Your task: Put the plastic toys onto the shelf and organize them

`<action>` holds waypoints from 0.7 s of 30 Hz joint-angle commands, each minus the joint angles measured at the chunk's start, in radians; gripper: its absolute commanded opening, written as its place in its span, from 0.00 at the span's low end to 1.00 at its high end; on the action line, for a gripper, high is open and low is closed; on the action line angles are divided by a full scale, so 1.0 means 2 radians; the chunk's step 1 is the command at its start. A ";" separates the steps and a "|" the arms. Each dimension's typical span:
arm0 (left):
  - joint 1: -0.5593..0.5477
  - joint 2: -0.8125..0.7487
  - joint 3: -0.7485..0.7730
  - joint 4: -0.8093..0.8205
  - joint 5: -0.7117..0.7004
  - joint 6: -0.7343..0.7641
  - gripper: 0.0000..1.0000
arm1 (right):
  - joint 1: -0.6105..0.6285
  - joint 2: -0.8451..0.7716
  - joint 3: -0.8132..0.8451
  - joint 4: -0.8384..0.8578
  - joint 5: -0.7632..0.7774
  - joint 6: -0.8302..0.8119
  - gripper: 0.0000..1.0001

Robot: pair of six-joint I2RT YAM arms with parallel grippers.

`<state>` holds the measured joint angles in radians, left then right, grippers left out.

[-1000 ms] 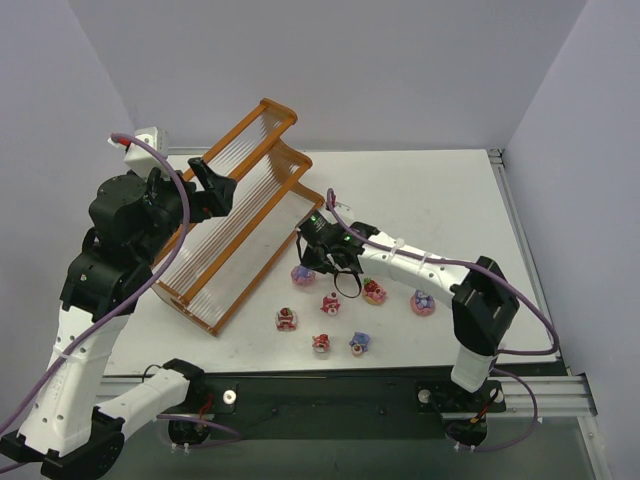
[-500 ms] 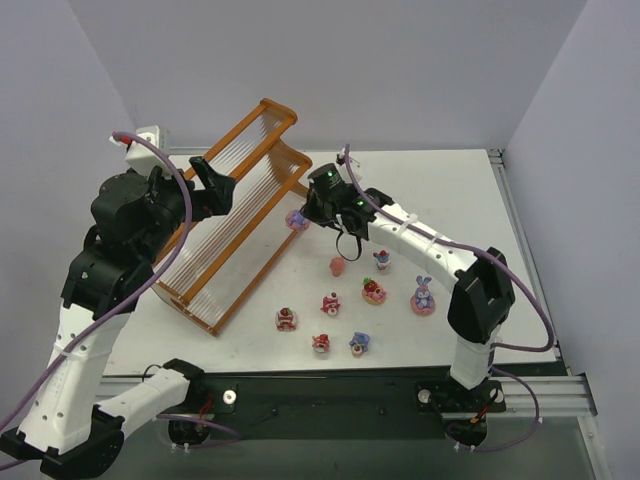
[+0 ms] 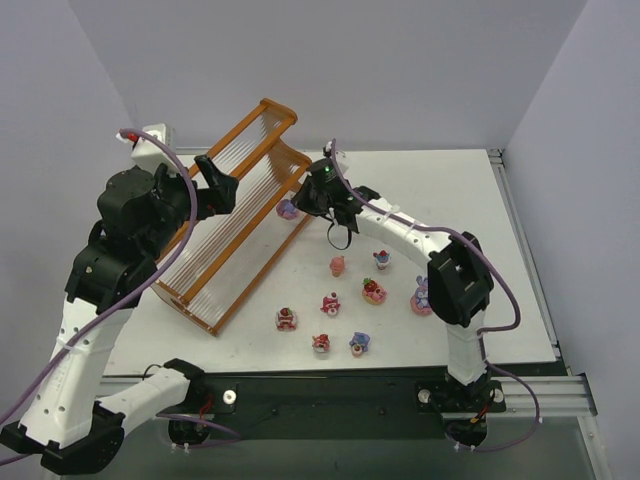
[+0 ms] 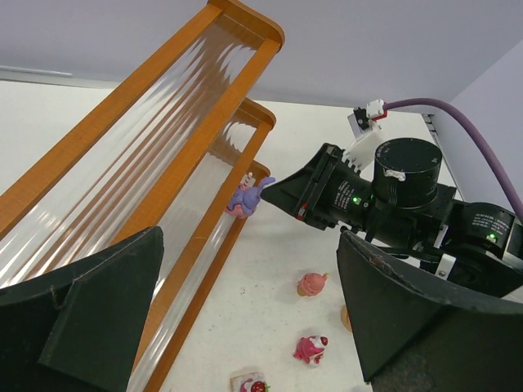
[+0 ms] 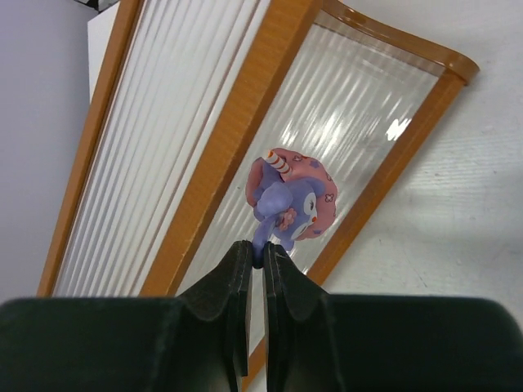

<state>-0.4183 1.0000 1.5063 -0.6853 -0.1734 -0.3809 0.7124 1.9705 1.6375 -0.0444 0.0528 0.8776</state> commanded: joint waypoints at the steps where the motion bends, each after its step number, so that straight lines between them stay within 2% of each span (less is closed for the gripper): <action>1: -0.003 0.002 0.024 0.004 -0.007 0.007 0.97 | -0.008 0.019 0.030 0.064 -0.017 -0.017 0.00; 15: -0.007 0.012 0.028 0.002 -0.010 0.011 0.97 | -0.011 0.065 0.030 0.067 0.045 0.081 0.00; 21: -0.009 0.009 0.025 0.000 -0.021 0.019 0.97 | -0.011 0.084 0.047 0.040 0.059 0.097 0.00</action>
<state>-0.4309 1.0245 1.5196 -0.6926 -0.1871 -0.3679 0.6941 2.1201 1.6749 0.0273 0.1181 1.0237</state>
